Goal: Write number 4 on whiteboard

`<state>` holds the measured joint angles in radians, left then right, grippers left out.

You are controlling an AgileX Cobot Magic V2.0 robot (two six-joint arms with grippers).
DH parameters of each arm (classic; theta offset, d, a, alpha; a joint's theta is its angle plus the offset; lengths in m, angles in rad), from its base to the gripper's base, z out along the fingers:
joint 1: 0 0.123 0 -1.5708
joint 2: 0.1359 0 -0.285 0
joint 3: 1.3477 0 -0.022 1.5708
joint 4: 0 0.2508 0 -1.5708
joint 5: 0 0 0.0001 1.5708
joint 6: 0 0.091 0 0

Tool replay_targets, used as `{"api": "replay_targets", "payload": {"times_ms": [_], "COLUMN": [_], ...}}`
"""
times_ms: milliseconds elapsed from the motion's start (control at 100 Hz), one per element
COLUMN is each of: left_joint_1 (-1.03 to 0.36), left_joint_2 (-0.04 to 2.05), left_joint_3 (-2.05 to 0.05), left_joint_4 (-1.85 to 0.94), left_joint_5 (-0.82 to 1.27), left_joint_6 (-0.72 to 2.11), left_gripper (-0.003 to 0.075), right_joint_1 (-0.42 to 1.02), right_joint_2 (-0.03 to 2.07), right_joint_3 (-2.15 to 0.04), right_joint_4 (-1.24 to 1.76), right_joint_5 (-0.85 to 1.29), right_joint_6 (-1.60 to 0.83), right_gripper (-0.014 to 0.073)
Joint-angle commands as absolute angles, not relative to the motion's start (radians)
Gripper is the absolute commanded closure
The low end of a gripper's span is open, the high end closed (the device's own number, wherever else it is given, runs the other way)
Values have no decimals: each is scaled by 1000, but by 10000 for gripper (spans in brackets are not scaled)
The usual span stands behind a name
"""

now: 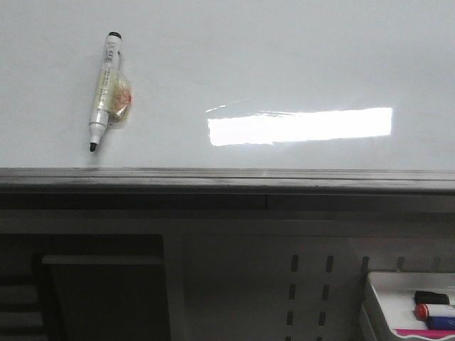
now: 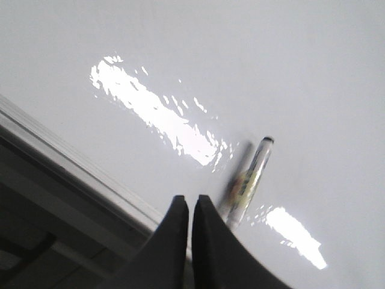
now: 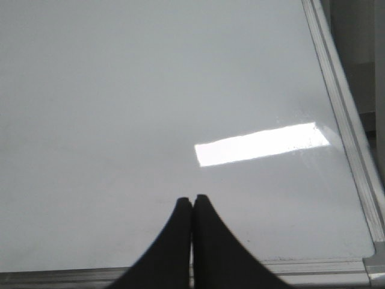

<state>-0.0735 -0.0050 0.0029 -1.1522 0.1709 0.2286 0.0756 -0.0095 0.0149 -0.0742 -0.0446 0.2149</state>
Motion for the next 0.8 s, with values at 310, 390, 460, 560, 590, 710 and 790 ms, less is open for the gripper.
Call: {"api": "replay_targets", "payload": {"times_ms": [310, 390, 460, 560, 590, 710, 790], "left_joint_1": [-69, -69, -69, -69, -69, -86, -129], "left_joint_2": [88, 209, 317, 490, 545, 688, 756], "left_joint_3": [-169, -274, -358, -477, -501, -583, -616], "left_joint_4": [-925, -733, -587, -481, -479, -532, -588], "left_joint_5": [325, 402, 504, 601, 610, 594, 558], "left_joint_6": [274, 276, 297, 302, 302, 305, 379], "left_gripper": [741, 738, 708, 559, 491, 344, 350], "right_joint_1": [71, 72, 75, 75, 75, 76, 76], "right_joint_2": [75, 135, 179, 236, 250, 285, 294], "right_joint_3": [-287, -352, -385, -427, -439, -458, -460], "right_joint_4": [-32, -32, -32, -32, -32, -29, -18], "right_joint_5": [163, 208, 204, 211, 217, 237, 244], "right_joint_6": [223, 207, 193, 182, 182, 182, 182], "right_gripper": [658, 658, 655, 595, 560, 331, 217]}}
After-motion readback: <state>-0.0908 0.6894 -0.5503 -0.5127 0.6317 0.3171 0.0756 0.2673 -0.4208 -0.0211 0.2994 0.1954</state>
